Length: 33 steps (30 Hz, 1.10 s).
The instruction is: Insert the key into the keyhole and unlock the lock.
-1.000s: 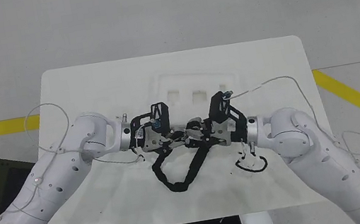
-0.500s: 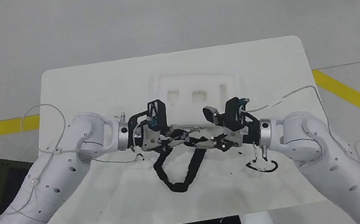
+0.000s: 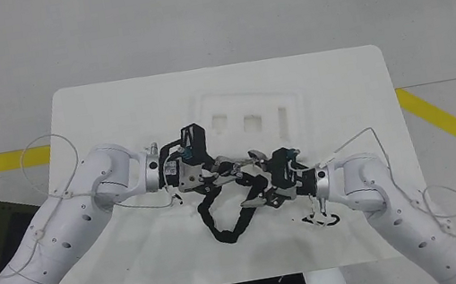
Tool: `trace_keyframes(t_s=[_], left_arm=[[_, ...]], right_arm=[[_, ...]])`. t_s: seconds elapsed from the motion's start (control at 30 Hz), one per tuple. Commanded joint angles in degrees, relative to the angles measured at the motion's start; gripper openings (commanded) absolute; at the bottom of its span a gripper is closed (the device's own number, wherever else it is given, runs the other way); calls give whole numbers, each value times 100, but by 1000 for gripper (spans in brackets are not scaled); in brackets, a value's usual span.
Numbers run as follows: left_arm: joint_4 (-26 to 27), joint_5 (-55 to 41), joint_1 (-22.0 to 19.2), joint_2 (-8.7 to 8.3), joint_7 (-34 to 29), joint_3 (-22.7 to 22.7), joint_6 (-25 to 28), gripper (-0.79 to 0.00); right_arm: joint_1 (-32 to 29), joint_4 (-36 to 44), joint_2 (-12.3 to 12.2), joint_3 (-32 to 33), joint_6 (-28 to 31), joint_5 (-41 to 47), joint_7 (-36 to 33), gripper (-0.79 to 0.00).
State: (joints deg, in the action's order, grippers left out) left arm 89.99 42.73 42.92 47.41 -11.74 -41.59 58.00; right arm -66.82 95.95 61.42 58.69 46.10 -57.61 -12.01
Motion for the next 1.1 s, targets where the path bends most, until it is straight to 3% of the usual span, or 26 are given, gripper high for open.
trace_keyframes(t_s=[0.0, 0.2, 0.63, 0.87, 0.9, 1.0, 1.07], left_arm=[[-1, -9, -4, -5, 11, 11, 0, -785], [-65, -45, 3, -42, 120, -17, 0, -785], [-189, 132, 67, -148, 210, -216, 0, -785], [-276, 605, 12, -125, -144, -383, -529, -785], [-266, 669, -7, -116, -221, -390, -618, -785], [-248, 894, -91, -82, -522, -373, -837, -785], [-237, 1010, -140, -50, -710, -342, -1008, -785]], right_arm=[[30, -68, 13, -27, -77, -22, 25, -785], [30, -117, 12, -7, -184, -85, -96, -785], [-144, 172, -45, 126, -629, 175, -1207, -785], [-195, 244, -57, 114, -954, 623, -1962, -785], [-181, 240, -58, 106, -1004, 675, -2087, -779], [-149, 201, -54, 82, -1131, 883, -2349, -616], [-137, 182, -51, 81, -1257, 967, -2452, -591]])
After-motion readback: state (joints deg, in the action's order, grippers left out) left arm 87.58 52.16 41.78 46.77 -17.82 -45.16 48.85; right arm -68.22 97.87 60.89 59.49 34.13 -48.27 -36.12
